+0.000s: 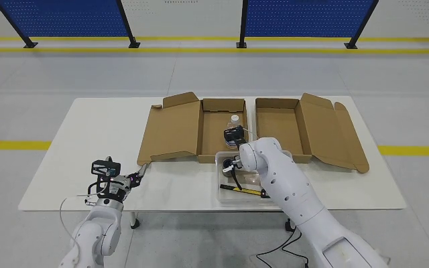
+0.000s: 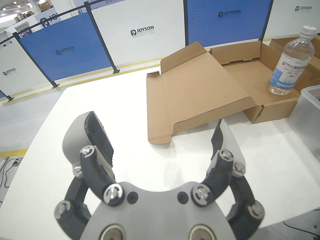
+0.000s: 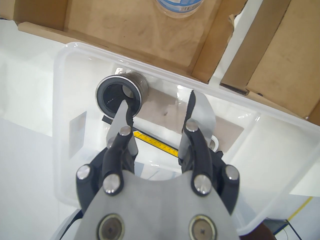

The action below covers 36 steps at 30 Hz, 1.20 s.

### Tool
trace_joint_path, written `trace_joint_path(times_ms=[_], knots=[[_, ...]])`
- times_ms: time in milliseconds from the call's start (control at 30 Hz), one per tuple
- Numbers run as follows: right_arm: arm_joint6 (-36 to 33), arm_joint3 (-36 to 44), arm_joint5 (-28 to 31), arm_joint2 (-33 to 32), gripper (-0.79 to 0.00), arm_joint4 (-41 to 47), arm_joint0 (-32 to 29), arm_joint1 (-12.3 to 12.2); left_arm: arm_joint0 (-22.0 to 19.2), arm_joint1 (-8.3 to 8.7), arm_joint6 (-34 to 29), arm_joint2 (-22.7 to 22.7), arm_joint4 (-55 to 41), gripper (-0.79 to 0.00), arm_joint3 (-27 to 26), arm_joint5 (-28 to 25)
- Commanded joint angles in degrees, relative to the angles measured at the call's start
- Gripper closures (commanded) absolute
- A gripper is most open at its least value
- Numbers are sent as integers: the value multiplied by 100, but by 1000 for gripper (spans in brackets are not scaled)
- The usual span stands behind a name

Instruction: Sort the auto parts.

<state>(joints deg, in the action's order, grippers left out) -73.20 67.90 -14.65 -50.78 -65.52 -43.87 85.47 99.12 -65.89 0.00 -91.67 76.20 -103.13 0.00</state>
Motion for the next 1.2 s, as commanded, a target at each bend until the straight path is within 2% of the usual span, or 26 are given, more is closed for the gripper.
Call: trace_joint_path(times_ms=[0,367,600,667,800,900,967,1167], knots=[[26,-44,21,9,-388,32,3,14,0,0,0,0,0,-785,0,0],[110,-21,-2,-43,-382,74,-99,41,0,0,0,0,0,-785,0,0],[191,-252,6,-5,-336,101,-70,85,0,0,0,0,0,-785,0,0],[202,-313,8,5,-271,105,-52,98,0,0,0,0,0,-785,0,0],[233,-417,17,20,-203,112,-49,119,0,0,0,0,0,-785,0,0],[244,-482,36,34,-102,117,-34,136,0,0,0,0,0,-785,0,0],[255,-510,44,38,0,121,-25,146,0,0,0,0,0,-785,0,0],[243,-398,70,-30,0,110,-79,138,0,0,0,0,0,-785,0,0]])
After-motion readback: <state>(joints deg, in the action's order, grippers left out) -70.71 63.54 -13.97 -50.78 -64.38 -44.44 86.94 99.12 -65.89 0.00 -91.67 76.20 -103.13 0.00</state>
